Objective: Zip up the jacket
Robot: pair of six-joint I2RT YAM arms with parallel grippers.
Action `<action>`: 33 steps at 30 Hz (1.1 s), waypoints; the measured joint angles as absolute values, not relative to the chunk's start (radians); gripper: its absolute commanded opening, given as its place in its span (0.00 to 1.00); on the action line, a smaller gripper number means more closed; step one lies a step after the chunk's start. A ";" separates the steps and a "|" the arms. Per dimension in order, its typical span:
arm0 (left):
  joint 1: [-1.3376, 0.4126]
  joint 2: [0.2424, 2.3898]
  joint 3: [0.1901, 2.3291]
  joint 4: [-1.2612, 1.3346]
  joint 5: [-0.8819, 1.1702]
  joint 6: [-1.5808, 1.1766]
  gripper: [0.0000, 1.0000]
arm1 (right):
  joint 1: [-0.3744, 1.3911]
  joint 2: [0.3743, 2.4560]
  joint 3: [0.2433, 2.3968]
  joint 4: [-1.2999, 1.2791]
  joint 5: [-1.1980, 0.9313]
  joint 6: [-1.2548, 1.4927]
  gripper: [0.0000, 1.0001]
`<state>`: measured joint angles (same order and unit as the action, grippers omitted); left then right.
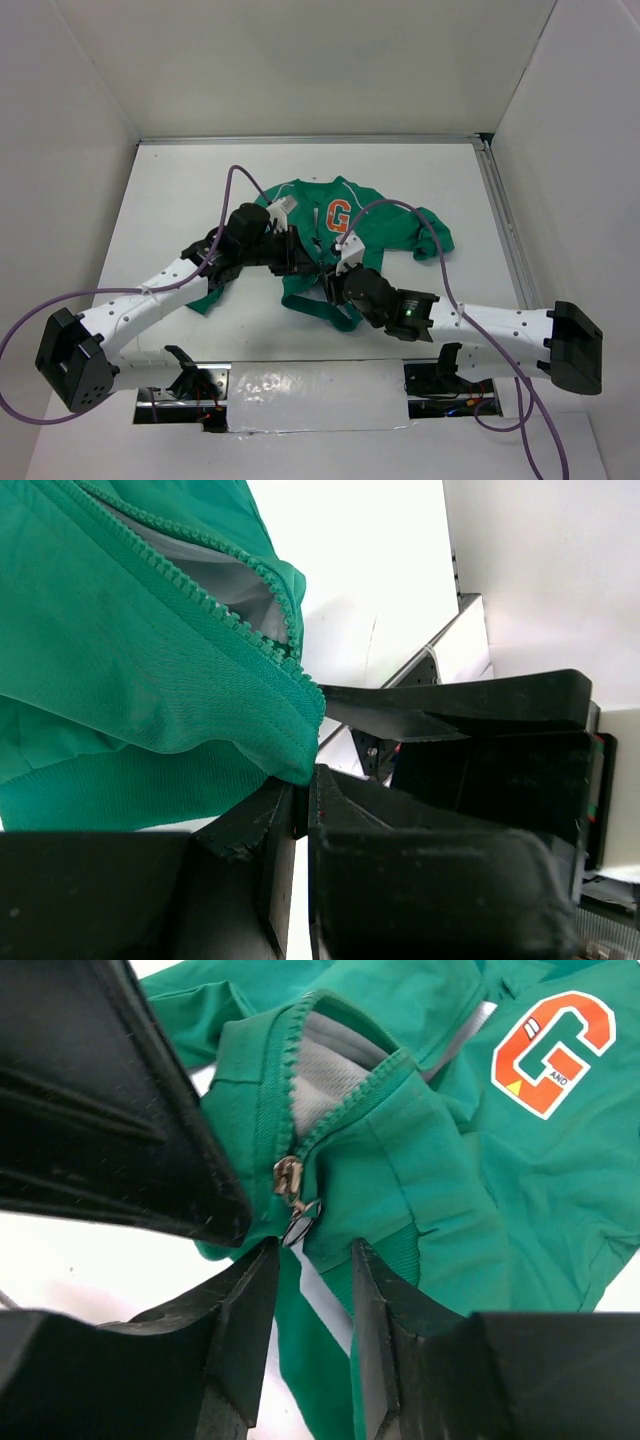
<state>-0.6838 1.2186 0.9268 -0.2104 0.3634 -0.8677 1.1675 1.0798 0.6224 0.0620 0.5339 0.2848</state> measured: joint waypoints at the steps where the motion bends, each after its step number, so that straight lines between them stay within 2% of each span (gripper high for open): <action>1: -0.684 1.219 0.927 -0.210 0.365 -0.868 0.00 | 1.168 1.084 0.622 0.065 0.541 0.288 0.40; 12: -0.698 1.220 0.927 -0.230 0.332 -0.868 0.00 | 1.164 1.094 0.643 0.075 0.568 0.299 0.40; 13: -0.698 1.221 0.927 -0.231 0.330 -0.868 0.00 | 1.163 1.097 0.645 0.073 0.567 0.298 0.38; 14: -0.698 1.221 0.927 -0.232 0.327 -0.868 0.00 | 1.162 1.100 0.647 0.073 0.566 0.299 0.31; 15: -0.698 1.222 0.927 -0.231 0.326 -0.868 0.00 | 1.161 1.105 0.650 0.074 0.561 0.302 0.28; 16: -0.699 1.223 0.927 -0.231 0.324 -0.868 0.00 | 1.160 1.108 0.653 0.073 0.561 0.299 0.20; 19: -0.699 1.223 0.927 -0.228 0.316 -0.868 0.00 | 1.159 1.117 0.665 0.069 0.553 0.302 0.08; 22: -0.700 1.224 0.927 -0.228 0.310 -0.867 0.00 | 1.157 1.118 0.674 0.057 0.540 0.302 0.01; 33: -0.716 1.273 0.934 -0.271 0.275 -0.811 0.00 | 1.102 1.071 0.745 -0.145 0.377 0.276 0.00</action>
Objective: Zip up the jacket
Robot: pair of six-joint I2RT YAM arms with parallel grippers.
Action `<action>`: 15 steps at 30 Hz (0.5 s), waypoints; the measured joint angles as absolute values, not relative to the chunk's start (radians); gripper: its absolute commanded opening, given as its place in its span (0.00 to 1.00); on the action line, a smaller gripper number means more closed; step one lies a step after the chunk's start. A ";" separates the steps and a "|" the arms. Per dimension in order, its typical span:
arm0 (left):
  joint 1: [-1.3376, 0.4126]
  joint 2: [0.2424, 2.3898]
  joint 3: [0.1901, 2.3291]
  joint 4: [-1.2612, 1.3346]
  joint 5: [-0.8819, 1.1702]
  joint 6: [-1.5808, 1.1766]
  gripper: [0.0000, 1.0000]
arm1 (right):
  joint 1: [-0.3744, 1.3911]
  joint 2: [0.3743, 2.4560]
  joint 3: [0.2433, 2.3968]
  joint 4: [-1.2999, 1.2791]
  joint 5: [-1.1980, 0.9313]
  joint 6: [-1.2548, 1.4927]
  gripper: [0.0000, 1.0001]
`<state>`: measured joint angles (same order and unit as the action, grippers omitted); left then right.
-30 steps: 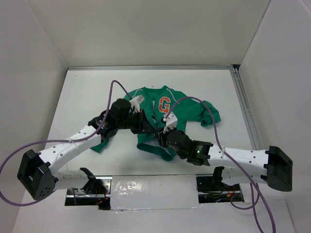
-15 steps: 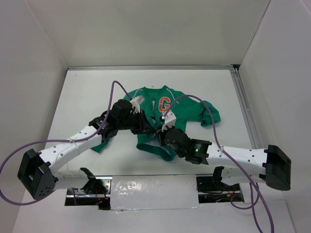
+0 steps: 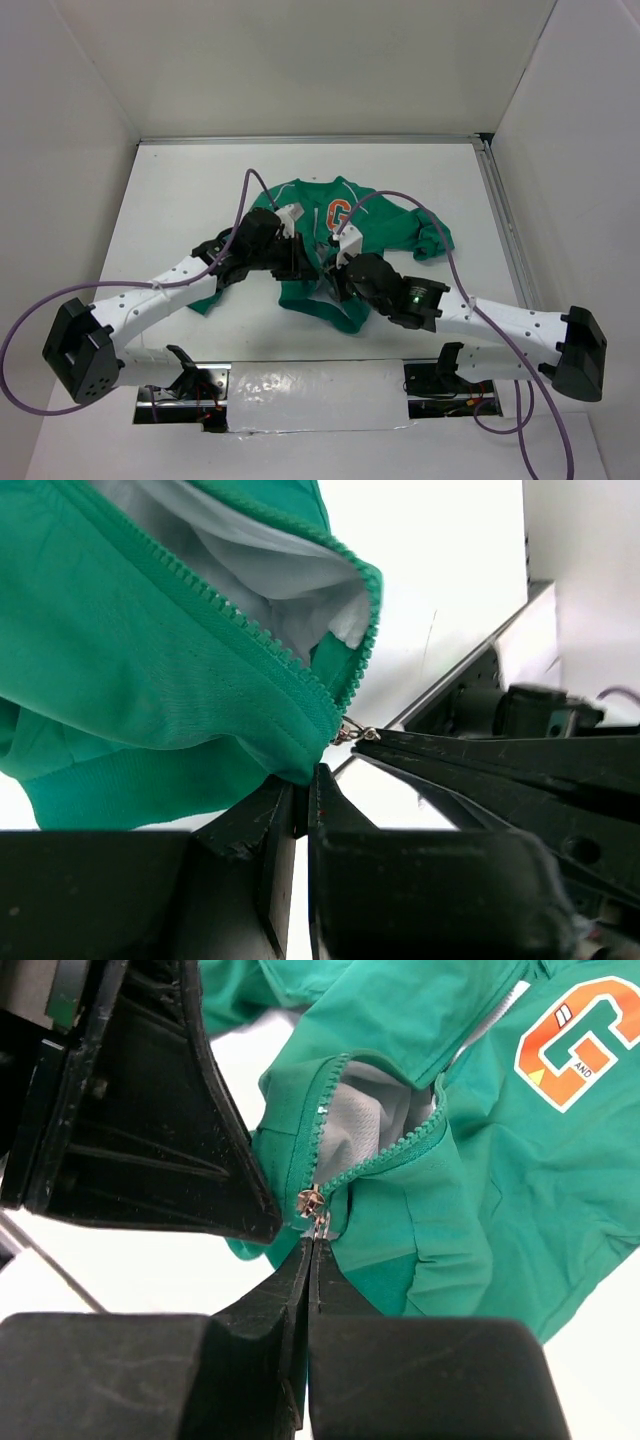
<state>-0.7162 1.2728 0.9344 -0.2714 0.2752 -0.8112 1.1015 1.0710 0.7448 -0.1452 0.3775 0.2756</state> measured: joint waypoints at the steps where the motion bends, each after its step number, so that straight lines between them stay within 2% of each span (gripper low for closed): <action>1: -0.719 1.273 0.934 -0.270 0.277 -0.801 0.00 | 1.099 1.065 0.749 -0.161 0.367 0.266 0.00; 8: -0.749 1.277 0.934 -0.269 0.293 -0.726 0.00 | 1.084 1.044 0.755 -0.222 0.317 0.218 0.00; 15: -0.779 1.309 0.944 -0.258 0.263 -0.687 0.00 | 1.071 1.105 0.806 -0.279 0.402 0.246 0.00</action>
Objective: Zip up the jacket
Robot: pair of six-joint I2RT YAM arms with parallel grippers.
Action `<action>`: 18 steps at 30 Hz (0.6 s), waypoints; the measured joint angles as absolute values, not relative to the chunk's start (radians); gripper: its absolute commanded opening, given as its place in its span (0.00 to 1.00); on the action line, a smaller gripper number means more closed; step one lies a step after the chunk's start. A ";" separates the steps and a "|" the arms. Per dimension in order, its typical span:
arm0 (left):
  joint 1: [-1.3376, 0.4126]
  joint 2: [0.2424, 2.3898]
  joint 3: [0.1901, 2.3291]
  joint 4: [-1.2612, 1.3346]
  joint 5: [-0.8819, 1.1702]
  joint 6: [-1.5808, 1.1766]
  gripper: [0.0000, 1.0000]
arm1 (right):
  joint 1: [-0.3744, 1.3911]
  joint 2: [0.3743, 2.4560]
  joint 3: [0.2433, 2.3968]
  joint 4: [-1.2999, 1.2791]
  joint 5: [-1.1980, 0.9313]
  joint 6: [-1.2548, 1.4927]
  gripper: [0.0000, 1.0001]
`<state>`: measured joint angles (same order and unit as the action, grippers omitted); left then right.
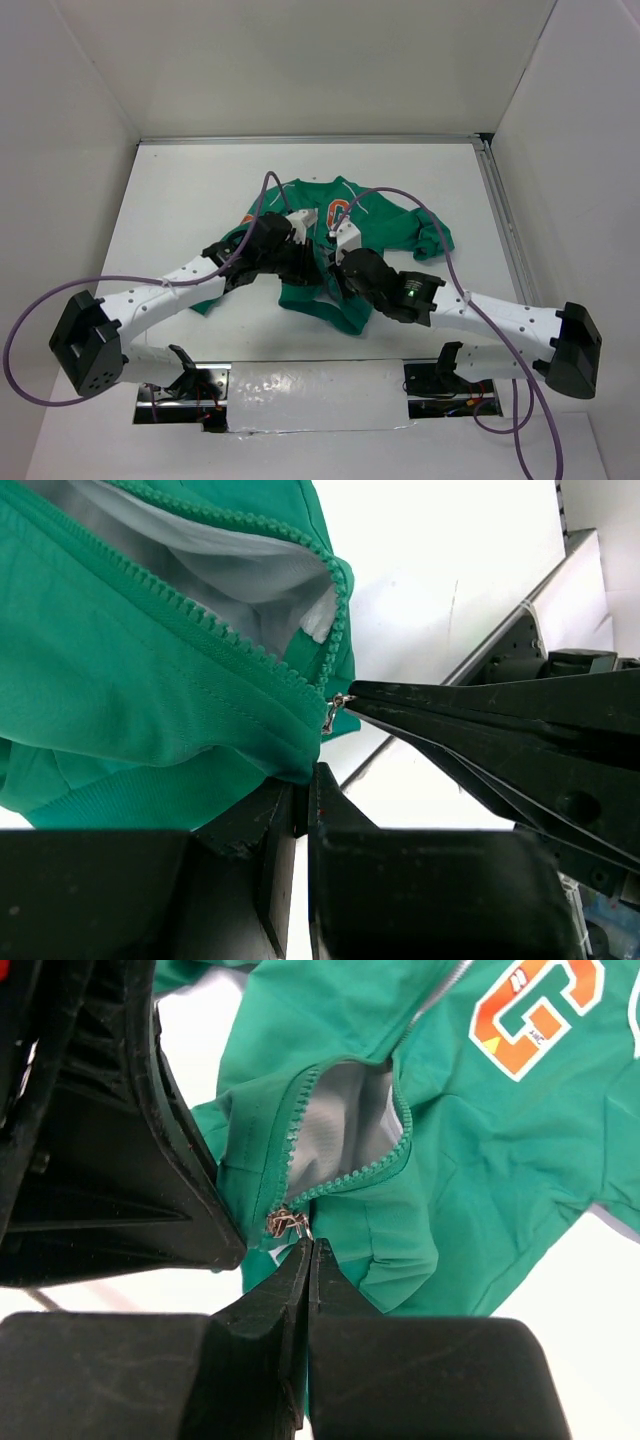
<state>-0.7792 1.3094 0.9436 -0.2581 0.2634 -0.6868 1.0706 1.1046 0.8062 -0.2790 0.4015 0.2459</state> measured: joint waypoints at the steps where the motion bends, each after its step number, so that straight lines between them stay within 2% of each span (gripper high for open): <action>1: -0.781 1.314 0.947 -0.257 0.259 -0.684 0.00 | 1.071 1.108 0.806 -0.279 0.414 0.250 0.00; 13: -0.792 1.327 0.973 -0.237 0.241 -0.681 0.00 | 1.069 1.080 0.750 -0.188 0.522 0.347 0.00; 18: -0.796 1.348 1.005 -0.245 0.225 -0.681 0.00 | 1.085 1.147 0.775 -0.160 0.633 0.353 0.00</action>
<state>-0.7959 1.3483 1.0050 -0.2447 0.2249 -0.6811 1.0851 1.1469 0.7746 -0.1596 0.6334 0.3531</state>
